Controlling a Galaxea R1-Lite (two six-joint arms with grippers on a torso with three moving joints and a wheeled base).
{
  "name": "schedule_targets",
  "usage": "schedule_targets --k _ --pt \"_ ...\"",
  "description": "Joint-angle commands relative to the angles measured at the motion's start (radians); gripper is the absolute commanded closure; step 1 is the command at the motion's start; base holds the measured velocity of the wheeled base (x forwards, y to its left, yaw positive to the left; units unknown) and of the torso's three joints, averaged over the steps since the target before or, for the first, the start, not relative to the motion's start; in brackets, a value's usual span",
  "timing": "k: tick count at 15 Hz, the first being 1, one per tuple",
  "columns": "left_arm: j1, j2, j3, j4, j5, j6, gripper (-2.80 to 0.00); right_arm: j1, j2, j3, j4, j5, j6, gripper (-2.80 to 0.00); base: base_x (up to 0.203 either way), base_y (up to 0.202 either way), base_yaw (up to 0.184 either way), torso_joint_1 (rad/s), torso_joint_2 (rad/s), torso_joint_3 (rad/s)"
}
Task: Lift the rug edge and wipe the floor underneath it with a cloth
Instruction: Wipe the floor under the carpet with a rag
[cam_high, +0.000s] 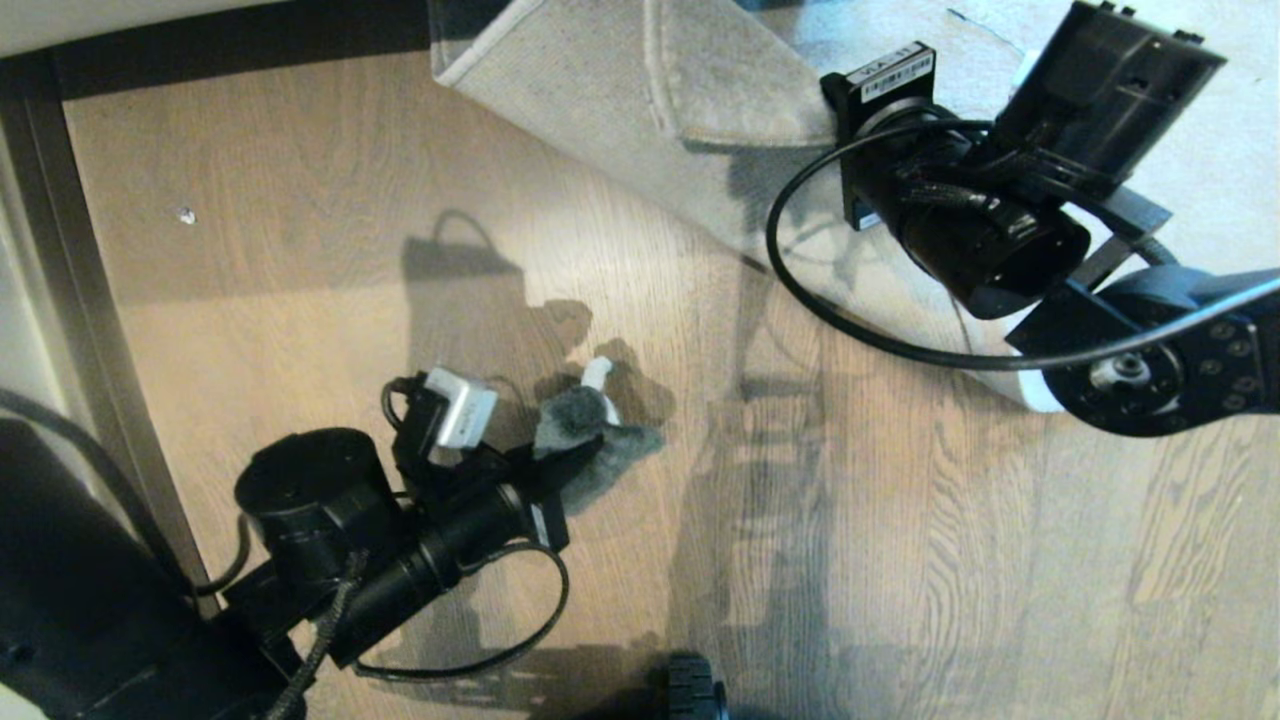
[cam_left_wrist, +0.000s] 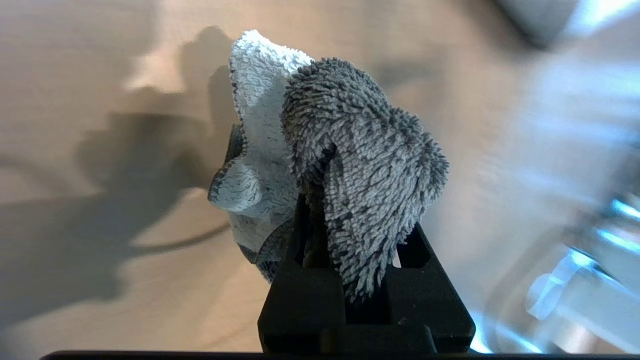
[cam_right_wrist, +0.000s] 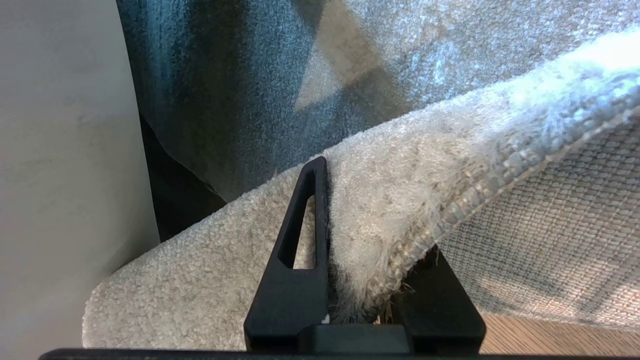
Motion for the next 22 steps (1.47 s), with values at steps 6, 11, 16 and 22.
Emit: schedule_targets --k 6,11,16,22 --pt "0.157 -0.096 0.182 -0.040 -0.007 0.000 0.00 0.001 -0.005 -0.007 -0.005 0.004 0.007 0.00 0.000 0.000 0.000 0.000 0.00 0.000" --pt "0.106 -0.082 0.274 -0.038 -0.023 0.002 0.00 0.002 -0.001 -0.009 -0.008 0.007 0.012 0.00 0.000 0.000 0.000 0.000 0.00 0.000" --pt "-0.062 -0.054 0.274 -0.039 -0.017 0.000 0.00 0.002 0.001 -0.011 -0.008 0.007 0.015 0.00 0.000 0.000 0.000 0.000 0.00 0.000" --pt "-0.220 0.012 0.188 -0.048 -0.008 -0.001 0.00 0.002 0.001 -0.002 -0.045 0.007 0.013 0.00 0.000 0.000 0.000 0.000 0.00 0.000"
